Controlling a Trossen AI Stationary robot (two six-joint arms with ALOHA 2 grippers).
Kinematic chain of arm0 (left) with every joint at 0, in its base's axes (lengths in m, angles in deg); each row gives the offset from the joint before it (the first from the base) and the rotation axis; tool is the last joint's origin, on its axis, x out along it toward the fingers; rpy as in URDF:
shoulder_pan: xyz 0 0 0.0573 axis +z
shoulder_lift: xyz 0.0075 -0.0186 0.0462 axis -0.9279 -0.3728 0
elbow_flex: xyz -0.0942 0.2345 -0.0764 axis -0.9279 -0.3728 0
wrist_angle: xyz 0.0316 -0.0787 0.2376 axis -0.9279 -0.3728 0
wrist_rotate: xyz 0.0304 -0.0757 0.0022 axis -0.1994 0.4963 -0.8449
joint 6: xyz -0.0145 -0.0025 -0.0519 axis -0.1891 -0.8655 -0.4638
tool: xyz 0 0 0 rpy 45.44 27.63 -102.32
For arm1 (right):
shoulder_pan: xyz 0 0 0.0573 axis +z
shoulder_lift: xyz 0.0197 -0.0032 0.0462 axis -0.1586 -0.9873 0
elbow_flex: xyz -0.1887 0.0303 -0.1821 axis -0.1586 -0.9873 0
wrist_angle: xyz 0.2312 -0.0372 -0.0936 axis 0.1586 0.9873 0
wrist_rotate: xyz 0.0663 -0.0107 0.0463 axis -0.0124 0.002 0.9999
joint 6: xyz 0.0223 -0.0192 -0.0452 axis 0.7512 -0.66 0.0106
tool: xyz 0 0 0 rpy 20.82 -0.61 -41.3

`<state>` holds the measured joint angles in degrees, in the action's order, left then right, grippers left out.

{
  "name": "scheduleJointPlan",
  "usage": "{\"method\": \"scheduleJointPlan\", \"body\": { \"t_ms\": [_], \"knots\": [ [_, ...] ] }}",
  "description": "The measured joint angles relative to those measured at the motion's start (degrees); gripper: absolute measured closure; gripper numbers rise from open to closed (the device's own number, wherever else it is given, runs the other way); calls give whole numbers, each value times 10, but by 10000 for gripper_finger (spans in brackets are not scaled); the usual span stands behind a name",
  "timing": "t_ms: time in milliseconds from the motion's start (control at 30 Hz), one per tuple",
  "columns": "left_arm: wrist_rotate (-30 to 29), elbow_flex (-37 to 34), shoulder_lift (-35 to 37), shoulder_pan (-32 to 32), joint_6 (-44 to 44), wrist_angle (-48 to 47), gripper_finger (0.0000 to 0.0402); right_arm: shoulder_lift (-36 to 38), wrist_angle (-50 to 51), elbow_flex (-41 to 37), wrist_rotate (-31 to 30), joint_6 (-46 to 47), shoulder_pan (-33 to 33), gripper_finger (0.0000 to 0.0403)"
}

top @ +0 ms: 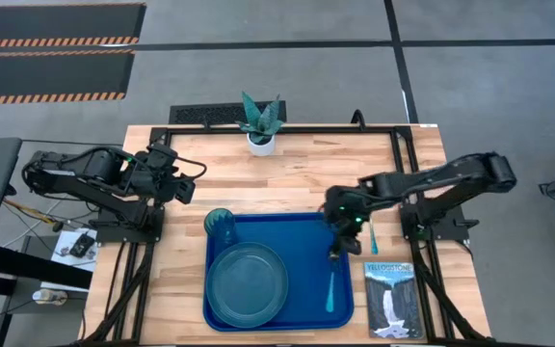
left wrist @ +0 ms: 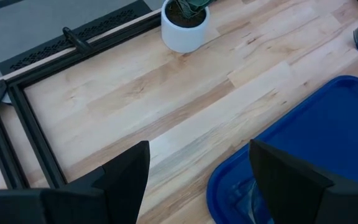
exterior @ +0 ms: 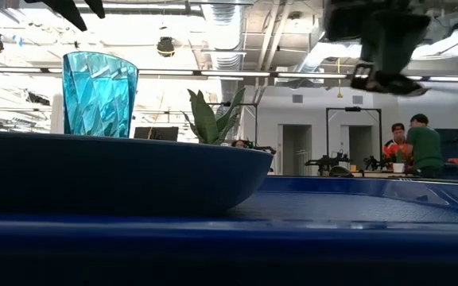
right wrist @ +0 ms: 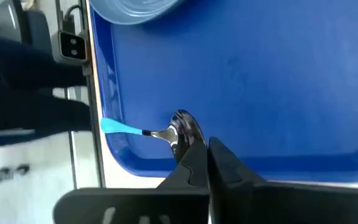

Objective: Pick and place plate/cup/fork/spoon on tray
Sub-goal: Put the blue spoon on the blue tray to the right of the blue plate

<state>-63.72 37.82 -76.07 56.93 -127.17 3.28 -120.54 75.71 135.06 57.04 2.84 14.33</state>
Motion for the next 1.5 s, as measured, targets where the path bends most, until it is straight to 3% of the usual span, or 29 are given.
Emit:
{"method": "scheduleJointPlan", "body": {
  "t_ms": [300, 767, 1233, 1500],
  "knots": [
    [0, 0, 0, 0, 0, 0, 141, -114, -71, 44, 58, -102, -32, 403],
    [2, 0, 0, 0, -11, -2, 141, -252, -206, 45, 111, -119, -36, 402],
    [2, 0, 0, 0, -16, -9, 141, -272, -206, 45, 111, -126, -50, 400],
    [2, 0, 0, 0, -16, -10, 141, -274, -197, 45, 82, -127, -50, 388]
  ]
}}
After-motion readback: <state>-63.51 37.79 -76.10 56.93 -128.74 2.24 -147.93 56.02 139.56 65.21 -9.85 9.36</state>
